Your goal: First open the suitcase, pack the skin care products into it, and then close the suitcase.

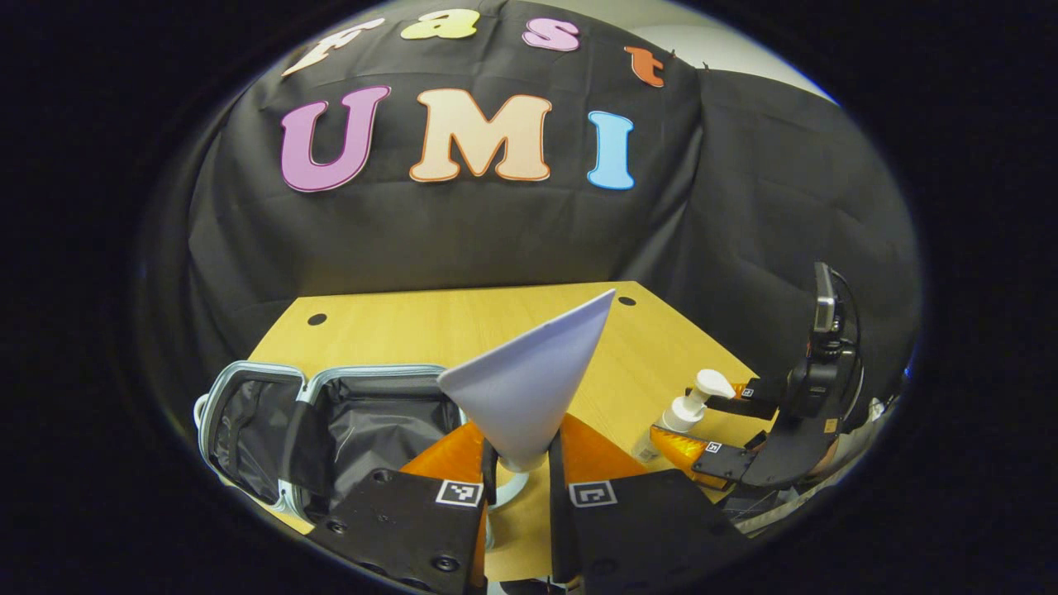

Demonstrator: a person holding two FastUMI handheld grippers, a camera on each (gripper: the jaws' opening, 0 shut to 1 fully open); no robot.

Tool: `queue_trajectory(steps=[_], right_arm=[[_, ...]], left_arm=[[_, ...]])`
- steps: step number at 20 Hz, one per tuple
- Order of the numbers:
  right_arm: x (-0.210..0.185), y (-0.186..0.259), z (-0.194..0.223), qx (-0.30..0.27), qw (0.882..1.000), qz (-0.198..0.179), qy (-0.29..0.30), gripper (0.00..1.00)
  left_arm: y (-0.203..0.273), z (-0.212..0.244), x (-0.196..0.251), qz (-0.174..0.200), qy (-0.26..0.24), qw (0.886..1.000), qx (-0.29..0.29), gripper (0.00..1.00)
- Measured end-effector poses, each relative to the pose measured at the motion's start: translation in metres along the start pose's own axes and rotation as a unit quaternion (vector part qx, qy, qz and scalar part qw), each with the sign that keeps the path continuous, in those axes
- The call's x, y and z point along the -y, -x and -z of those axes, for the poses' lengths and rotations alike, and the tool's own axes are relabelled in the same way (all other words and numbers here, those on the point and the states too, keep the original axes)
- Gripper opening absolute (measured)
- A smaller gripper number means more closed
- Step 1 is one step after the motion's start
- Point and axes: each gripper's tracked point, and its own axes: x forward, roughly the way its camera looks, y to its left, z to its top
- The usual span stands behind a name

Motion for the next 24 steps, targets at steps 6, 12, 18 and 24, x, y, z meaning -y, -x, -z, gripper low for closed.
queue_trajectory(steps=[6, 12, 18, 24], right_arm=[[-0.002, -0.008, 0.002, -0.008, 0.999, 0.001, -0.031, 0.63], [-0.02, 0.007, -0.036, 0.0, 0.998, -0.023, -0.055, 0.55], [-0.036, 0.026, -0.086, 0.038, 0.995, -0.034, -0.082, 0.56], [-0.045, 0.048, -0.115, 0.062, 0.993, -0.028, -0.096, 0.55]], left_arm=[[0.004, 0.001, -0.013, -0.008, -0.011, 1.0, -0.009, 0.23], [0.006, 0.006, -0.047, -0.016, -0.023, 0.999, -0.025, 0.23], [0.007, 0.045, -0.121, -0.059, -0.035, 0.992, -0.102, 0.26], [-0.005, 0.117, -0.161, -0.063, -0.004, 0.972, -0.227, 0.24]])
